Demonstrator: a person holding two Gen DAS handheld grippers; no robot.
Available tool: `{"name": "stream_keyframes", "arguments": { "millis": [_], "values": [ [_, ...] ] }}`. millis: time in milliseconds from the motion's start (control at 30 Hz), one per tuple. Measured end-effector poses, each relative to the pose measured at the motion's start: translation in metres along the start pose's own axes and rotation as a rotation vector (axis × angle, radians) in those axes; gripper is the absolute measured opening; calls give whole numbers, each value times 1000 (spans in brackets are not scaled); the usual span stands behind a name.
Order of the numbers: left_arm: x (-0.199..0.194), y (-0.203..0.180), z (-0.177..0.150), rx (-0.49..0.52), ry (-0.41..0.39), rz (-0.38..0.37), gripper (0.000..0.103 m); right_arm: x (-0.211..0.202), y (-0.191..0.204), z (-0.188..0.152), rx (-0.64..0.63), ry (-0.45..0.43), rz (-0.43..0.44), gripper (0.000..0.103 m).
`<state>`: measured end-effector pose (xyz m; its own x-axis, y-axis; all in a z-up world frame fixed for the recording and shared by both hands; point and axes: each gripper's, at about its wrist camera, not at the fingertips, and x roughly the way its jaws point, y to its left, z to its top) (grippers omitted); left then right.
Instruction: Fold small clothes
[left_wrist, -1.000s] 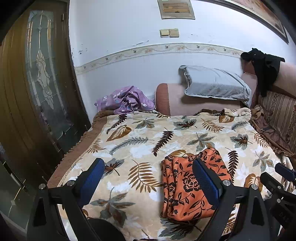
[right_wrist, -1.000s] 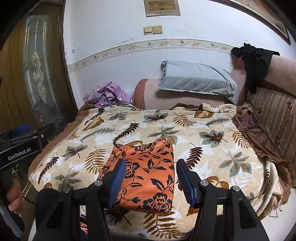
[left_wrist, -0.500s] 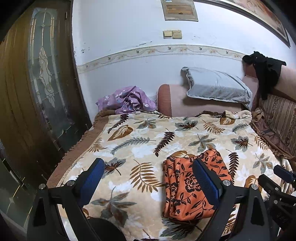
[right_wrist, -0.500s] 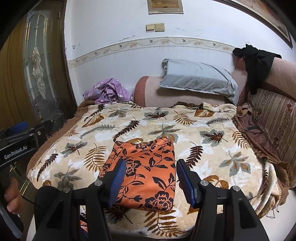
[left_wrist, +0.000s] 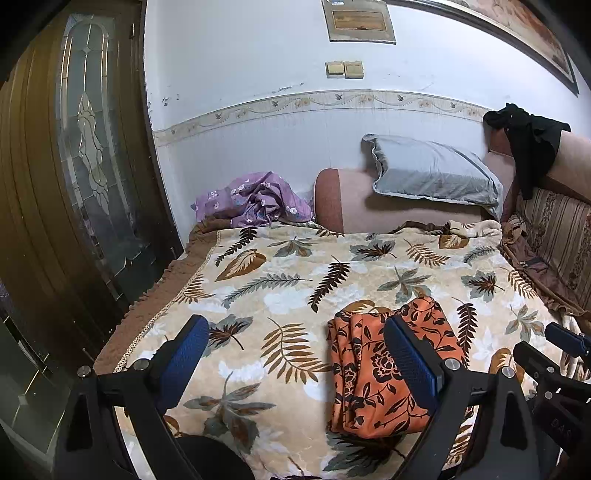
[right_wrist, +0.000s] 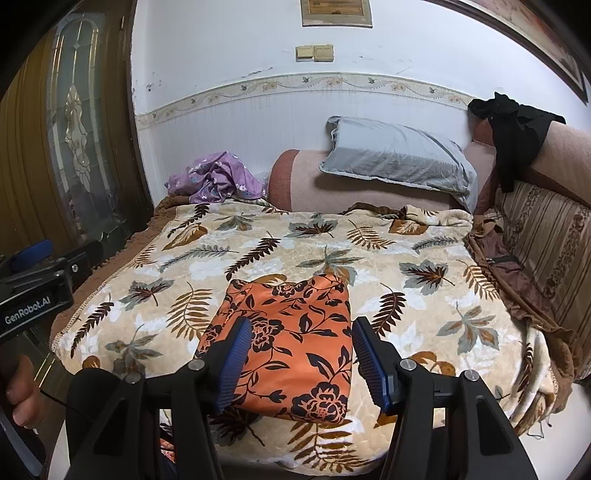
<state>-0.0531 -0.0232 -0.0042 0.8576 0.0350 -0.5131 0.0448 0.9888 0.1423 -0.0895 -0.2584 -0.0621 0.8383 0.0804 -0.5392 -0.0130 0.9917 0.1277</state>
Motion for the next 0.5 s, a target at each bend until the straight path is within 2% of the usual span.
{"name": "stream_keyframes", "arguments": {
  "millis": [500],
  "values": [
    [-1,1,1,-3,-11,-2,96,5,-3,9,-25,7,-14,61]
  ]
}}
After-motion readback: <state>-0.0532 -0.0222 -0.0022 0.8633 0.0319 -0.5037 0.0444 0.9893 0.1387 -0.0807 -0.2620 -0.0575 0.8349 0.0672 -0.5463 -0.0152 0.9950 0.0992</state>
